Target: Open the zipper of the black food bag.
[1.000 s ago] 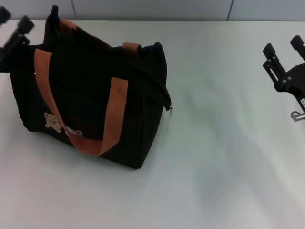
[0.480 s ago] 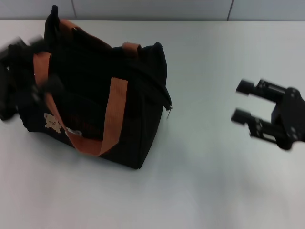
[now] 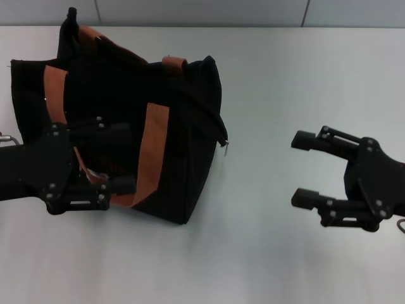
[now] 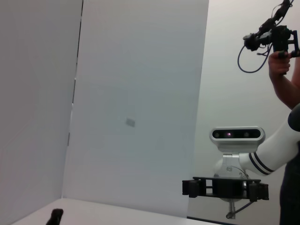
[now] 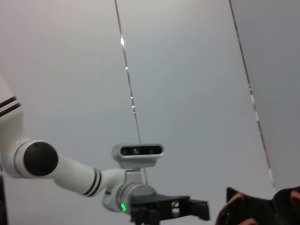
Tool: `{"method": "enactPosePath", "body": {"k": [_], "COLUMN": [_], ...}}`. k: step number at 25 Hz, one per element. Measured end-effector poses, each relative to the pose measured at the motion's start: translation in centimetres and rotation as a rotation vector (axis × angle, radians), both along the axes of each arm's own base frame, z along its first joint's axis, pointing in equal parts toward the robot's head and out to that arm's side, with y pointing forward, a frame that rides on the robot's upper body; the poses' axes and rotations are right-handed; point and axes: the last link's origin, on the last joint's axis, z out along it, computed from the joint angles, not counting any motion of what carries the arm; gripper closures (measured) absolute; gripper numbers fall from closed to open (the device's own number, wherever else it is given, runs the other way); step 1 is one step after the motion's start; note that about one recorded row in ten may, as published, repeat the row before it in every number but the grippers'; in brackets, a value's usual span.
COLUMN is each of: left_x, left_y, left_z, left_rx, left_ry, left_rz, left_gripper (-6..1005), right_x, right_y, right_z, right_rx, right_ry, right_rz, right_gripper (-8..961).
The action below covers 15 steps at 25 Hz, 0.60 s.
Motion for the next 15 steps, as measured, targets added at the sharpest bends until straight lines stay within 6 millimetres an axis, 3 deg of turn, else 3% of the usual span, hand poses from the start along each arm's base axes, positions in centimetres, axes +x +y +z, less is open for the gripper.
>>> {"method": "enactPosePath", "body": {"k": [15], "left_x": [0.1], "left_y": [-0.2], "left_z": [-1.5], "left_rx": [-0.059], "left_ry": [0.035], "left_rz": [0.005], "left_gripper": [188], "right_x": [-0.5], "right_y": [0.3], "right_z": [-1.0], "right_rx": [-0.033], "right_ry": [-0.051], "right_rz": [0.044], "right_gripper": [114]}}
